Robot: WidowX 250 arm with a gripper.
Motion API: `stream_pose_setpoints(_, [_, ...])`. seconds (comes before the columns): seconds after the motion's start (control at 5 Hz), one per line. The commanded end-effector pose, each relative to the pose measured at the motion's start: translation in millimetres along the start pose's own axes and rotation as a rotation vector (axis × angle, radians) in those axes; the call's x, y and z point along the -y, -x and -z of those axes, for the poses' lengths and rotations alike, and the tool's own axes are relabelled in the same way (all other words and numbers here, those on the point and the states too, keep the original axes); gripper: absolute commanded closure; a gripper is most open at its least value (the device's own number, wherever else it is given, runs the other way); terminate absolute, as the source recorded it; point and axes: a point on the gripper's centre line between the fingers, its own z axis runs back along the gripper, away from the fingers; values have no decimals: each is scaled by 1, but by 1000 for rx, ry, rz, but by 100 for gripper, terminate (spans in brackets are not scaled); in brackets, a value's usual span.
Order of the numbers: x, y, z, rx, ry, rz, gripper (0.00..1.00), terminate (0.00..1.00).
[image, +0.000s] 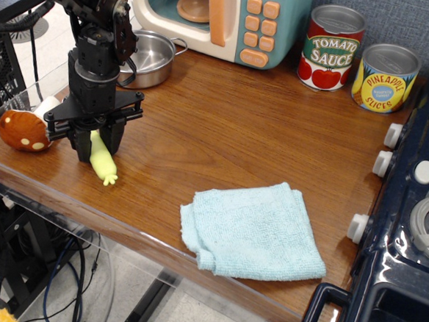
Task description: Move the yellow ice cream scoop back so that it's laying horizontally in front of the canned goods.
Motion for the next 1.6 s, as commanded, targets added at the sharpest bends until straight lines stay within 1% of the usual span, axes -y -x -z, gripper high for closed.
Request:
stream_pose_setpoints(0.0, [16, 10, -31, -5, 111, 17, 100, 0])
stream_pose_setpoints(0.2, [22, 17, -45, -29, 144, -38, 100, 0])
stream_pose_setpoints(0.4, [34, 29, -70, -53, 219, -81, 100, 0])
stream_pose_setpoints(0.6, [54, 35, -94, -61, 296, -127, 100, 0])
stream_pose_setpoints(0.8, [86, 50, -113, -48, 381, -115, 100, 0])
stream_pose_setpoints(1.0, [113, 56, -119, -39, 405, -155, 100, 0])
stream_pose_setpoints(1.2, [150, 64, -124, -26, 412, -196, 100, 0])
stream_pose_setpoints(1.4, [175, 67, -120, -27, 404, -217, 100, 0])
